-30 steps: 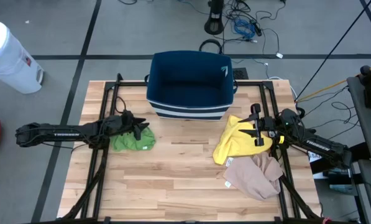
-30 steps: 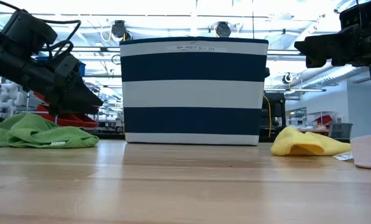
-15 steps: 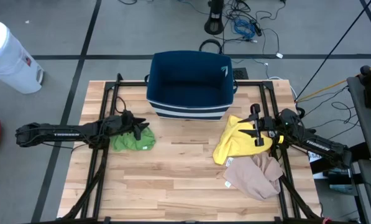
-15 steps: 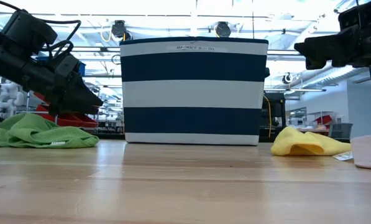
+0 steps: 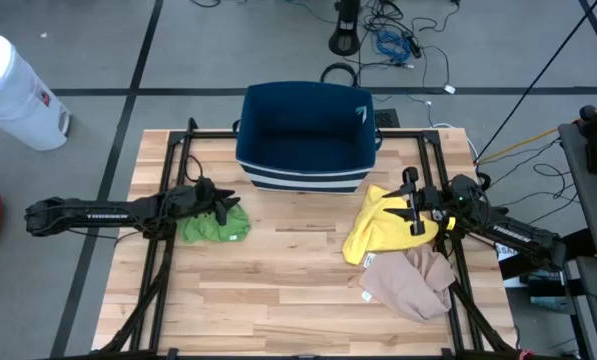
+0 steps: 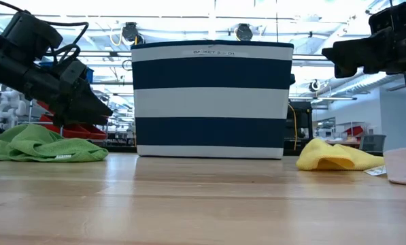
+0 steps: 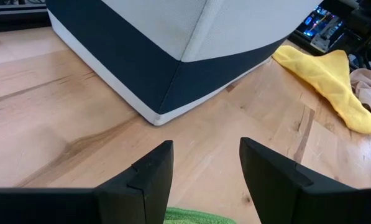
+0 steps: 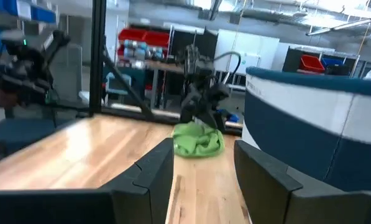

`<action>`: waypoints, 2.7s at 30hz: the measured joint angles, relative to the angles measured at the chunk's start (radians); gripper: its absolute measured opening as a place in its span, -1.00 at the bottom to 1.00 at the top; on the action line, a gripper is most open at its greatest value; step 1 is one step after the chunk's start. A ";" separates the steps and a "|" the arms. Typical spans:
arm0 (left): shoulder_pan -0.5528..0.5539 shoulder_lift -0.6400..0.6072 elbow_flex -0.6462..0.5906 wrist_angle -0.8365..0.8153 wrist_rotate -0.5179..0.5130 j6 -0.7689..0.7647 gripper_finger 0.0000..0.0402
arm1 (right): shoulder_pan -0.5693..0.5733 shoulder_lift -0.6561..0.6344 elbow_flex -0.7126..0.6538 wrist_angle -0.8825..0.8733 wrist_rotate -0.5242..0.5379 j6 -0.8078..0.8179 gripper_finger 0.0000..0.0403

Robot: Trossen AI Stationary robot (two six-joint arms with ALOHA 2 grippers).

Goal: Fold towel
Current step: Fold the yellow towel

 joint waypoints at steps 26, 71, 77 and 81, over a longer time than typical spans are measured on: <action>0.000 0.000 0.000 0.000 -0.001 0.003 -0.04 | 0.049 0.391 0.705 0.211 0.046 -0.080 -0.23; 0.001 0.000 0.000 -0.032 -0.001 0.029 -0.04 | 0.261 1.010 0.434 0.647 -0.016 0.096 -0.23; 0.001 0.000 0.000 -0.031 -0.001 0.029 -0.04 | 0.286 0.908 0.508 0.633 -0.107 0.104 -0.23; 0.000 0.000 0.000 -0.031 -0.005 0.028 -0.04 | 0.329 0.864 0.586 0.617 -0.261 0.122 -0.23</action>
